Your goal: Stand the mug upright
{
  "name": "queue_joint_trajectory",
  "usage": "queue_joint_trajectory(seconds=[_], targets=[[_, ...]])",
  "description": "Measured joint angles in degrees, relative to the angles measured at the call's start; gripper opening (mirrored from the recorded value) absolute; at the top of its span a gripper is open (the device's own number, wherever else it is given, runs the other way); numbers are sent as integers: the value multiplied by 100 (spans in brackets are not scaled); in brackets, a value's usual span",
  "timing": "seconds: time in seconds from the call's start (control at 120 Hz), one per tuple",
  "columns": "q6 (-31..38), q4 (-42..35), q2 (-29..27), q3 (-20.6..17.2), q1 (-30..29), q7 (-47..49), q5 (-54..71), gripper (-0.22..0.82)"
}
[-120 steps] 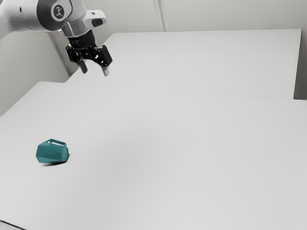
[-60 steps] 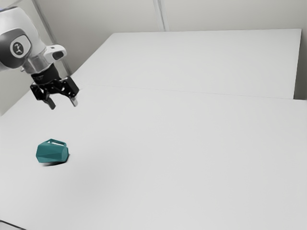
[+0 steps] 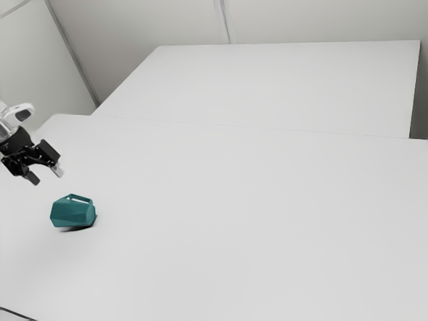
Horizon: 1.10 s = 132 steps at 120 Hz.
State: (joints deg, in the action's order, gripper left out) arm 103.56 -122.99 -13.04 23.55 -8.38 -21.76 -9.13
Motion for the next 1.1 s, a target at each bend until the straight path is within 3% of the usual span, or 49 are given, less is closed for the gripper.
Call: queue_joint_trajectory(seconds=[0.433,0.85,1.1], targets=[[178,328,1455,51,-1385,-2791,-1178,60],[-1280,2059,3499,36,-2283,-4696,-2668,60],[-1596,2224,3827,-1,-2355,-5289,-3657,60]])
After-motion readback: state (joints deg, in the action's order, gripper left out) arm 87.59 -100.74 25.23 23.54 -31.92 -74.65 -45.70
